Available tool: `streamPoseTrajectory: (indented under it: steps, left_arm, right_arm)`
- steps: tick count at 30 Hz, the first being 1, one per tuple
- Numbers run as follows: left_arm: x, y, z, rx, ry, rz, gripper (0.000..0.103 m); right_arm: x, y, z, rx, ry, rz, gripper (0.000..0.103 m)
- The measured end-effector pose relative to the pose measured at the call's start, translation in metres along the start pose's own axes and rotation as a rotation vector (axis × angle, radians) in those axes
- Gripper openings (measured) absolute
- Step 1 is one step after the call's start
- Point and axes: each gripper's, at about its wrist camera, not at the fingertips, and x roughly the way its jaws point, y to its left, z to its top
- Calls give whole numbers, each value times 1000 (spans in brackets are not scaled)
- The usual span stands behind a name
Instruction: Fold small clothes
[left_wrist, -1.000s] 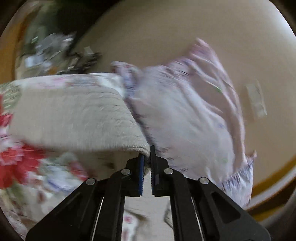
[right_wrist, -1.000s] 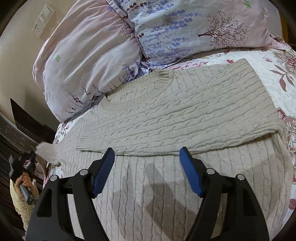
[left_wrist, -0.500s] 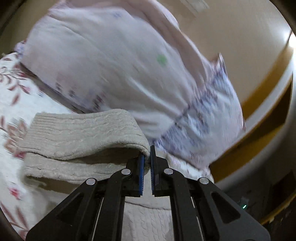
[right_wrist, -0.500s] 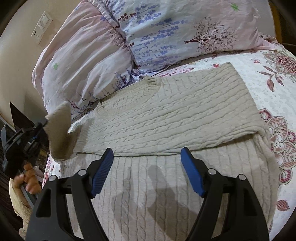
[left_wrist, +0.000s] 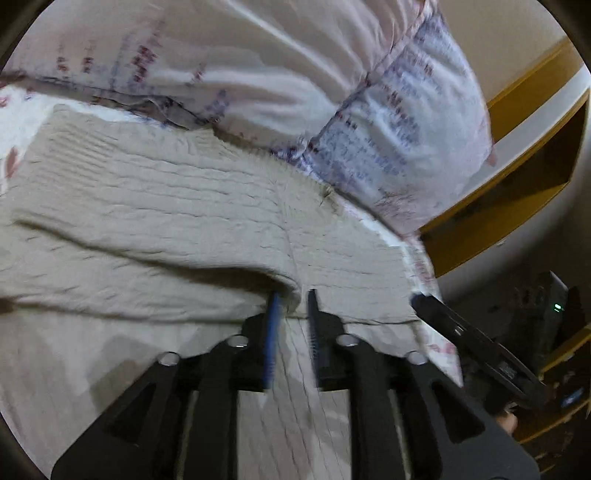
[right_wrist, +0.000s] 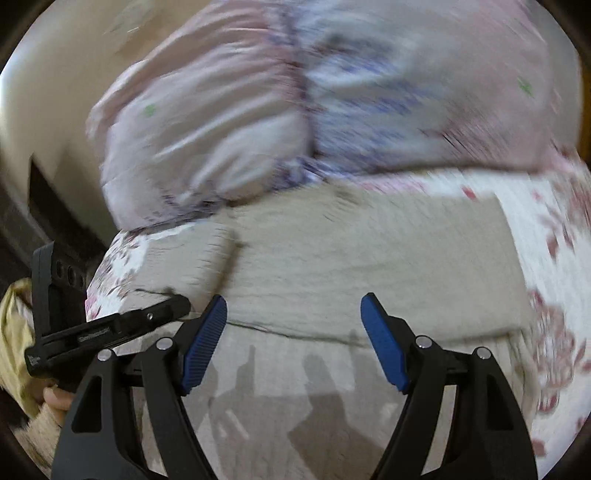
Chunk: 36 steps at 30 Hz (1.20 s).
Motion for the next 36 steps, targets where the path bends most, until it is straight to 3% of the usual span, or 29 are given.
streamPoseTrajectory:
  steps: [4, 11, 16, 21, 22, 25, 29, 33, 36]
  left_arm:
    - [-50, 34, 2, -45, -132, 63, 24]
    - [-76, 92, 5, -192, -174, 197, 24]
    - [-79, 101, -2, -195, -168, 211, 23]
    - [-80, 104, -3, -187, -170, 209, 23]
    - [-79, 104, -2, -186, -171, 208, 23]
    - [-78, 104, -2, -182, -170, 210, 23]
    - [-77, 104, 0, -178, -168, 213, 23]
    - [-77, 104, 0, -179, -165, 208, 23]
    - [-76, 104, 1, -178, -162, 206, 24]
  right_arm:
    - [10, 53, 10, -199, -16, 64, 61]
    - [73, 161, 7, -524, 65, 169, 38]
    - [116, 204, -7, -664, 130, 143, 34]
    - [138, 211, -18, -728, 148, 75, 34]
    - [141, 212, -20, -740, 139, 52, 30]
    - [146, 212, -21, -748, 114, -3, 6]
    - [136, 198, -8, -638, 83, 24, 4]
    - [94, 171, 13, -489, -38, 33, 4]
    - [47, 124, 30, -287, -152, 41, 4]
